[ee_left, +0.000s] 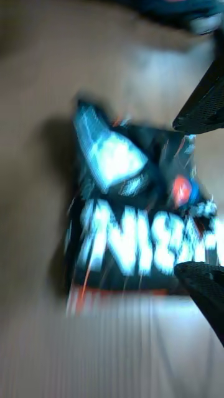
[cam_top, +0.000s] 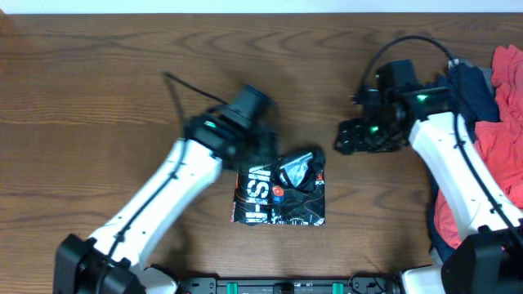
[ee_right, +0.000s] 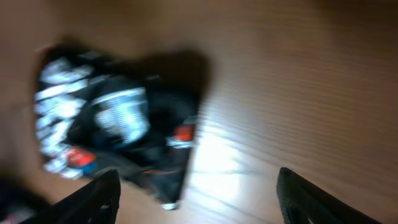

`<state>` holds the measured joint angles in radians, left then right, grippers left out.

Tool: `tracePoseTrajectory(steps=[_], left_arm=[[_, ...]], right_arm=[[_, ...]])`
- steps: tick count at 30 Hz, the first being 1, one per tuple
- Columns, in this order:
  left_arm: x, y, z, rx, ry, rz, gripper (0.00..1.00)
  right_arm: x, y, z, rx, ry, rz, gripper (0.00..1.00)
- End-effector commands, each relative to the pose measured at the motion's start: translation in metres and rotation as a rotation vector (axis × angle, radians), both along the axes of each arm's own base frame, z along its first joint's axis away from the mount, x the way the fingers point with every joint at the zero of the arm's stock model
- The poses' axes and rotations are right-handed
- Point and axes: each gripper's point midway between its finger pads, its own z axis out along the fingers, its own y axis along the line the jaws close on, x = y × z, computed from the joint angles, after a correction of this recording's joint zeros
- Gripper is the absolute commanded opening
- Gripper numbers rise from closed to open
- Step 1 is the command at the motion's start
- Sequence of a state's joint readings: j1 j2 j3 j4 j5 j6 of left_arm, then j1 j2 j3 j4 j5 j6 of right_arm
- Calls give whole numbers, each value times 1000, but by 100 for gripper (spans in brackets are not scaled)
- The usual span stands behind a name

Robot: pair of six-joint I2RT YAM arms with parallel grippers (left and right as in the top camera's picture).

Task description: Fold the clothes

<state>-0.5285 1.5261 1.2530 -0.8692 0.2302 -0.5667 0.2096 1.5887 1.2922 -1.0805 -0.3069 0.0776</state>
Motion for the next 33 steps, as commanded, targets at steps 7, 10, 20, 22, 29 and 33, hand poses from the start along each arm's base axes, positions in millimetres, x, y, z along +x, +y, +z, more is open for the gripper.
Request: tracePoseTrajectory(steps=[7,10,20,22,29,33], left_arm=[[20,66,-34,85,74,167,68],[14,60,-47,71,123,151,68],[6,40,-98,125,235,85,68],[4,40,-107,137,258,80,69],[2,40,-125,158,301,79,69],[2,40,-127,158,300,79,70]], right_arm=[[-45,80,-12,28,13,278,79],[-54,93,-25,8,8,296,80],[-90,142,-62,47,-34,414,79],[-94,141,-70,19,-32,396,78],[-91,120,-96,-99,-55,254,67],[-86,120,-102,-89,-62,160,43]])
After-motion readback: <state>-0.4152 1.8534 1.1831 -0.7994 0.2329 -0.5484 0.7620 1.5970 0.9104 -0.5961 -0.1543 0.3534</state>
